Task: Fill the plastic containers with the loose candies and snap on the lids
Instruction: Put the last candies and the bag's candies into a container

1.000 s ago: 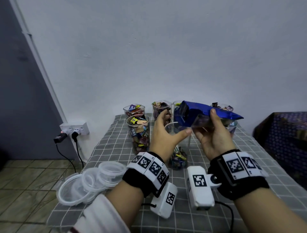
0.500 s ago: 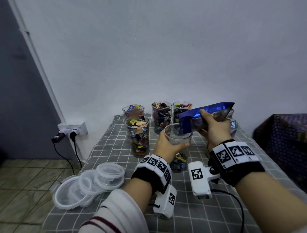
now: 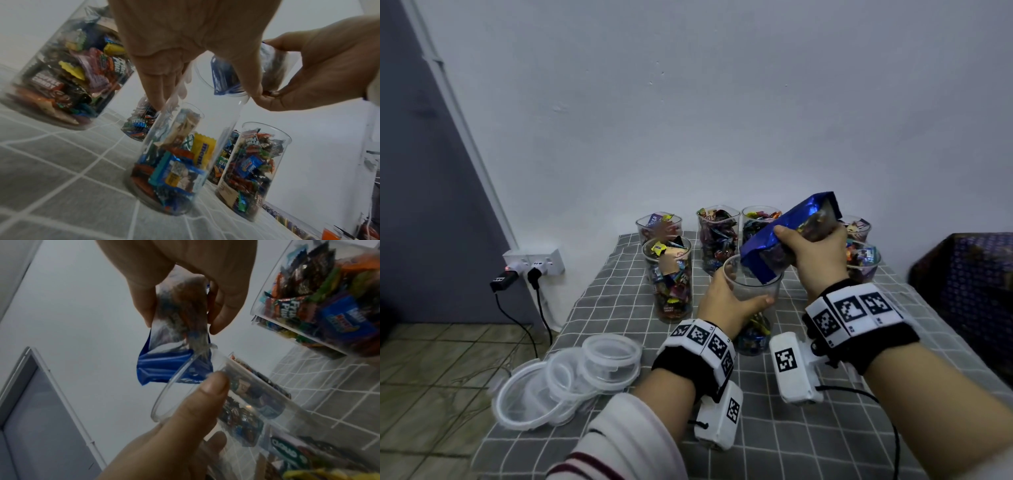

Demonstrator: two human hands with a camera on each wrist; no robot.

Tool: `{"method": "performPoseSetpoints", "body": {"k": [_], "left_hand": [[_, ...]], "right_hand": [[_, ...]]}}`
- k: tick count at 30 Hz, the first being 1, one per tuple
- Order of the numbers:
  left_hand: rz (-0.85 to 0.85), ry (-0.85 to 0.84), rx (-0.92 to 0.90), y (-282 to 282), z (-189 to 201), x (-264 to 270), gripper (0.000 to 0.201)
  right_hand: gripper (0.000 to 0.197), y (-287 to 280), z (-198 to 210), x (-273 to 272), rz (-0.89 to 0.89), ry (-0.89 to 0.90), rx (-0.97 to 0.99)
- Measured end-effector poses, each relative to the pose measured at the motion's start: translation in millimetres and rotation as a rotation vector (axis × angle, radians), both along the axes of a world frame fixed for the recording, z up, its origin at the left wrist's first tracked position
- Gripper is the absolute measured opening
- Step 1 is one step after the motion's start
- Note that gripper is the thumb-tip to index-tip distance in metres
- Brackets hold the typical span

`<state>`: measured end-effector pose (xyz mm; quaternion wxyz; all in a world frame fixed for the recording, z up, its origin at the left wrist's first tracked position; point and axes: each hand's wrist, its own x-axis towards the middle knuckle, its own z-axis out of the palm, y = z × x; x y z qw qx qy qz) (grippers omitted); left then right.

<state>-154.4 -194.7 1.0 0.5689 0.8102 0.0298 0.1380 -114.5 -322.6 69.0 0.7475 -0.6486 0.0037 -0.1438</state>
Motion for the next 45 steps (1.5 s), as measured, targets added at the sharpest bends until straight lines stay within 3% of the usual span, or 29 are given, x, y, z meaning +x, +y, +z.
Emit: {"method": "performPoseSetpoints", "body": {"k": [7,11,15,21,27,34,38,45], "left_hand": [[-0.027,-0.028,-0.019,1.6,-2.5,-0.9,0.068],[-0.055,-0.042,-0.035,2.0,-1.5,-1.8,0.066],[-0.056,-0.046,-0.069,2.7,-6.5,2.2,0.069],[-0.041,-0.045,-0.040,3.2,-8.9,4.6,0.072],[-0.038,-0.050,-0.021,3.3,-7.9,3.2,0.069],[-0.041,-0.052,-0.026,2.4,-9.3,2.7,0.073],[-0.040,-0.050,0.000,2.6,-5.6,1.3,0.079],[-0.037,-0.061,-0.004,2.9,-4.2,-1.9,0.064]], "right_hand": [[0.095,11.1,-4.4,-2.0,0.041,-0.043,-0.138],[0.091,14.2,-4.6,-5.9,0.047,-0.079,-0.247],[0.078,11.2,-4.8,-3.5,0.117,-0.105,-0.205],[0.076,11.7,-1.7,-9.0,0.148,-0.144,-0.260],[0.080,13.8,1.2,-9.3,0.063,-0.208,-0.475],[0.101,14.4,5.4,-4.7,0.089,-0.219,-0.533],[0.095,15.1,9.3,-5.5,0.060,-0.263,-0.608],[0.091,20.4,16.7,-7.6,0.056,-0.341,-0.856]]}}
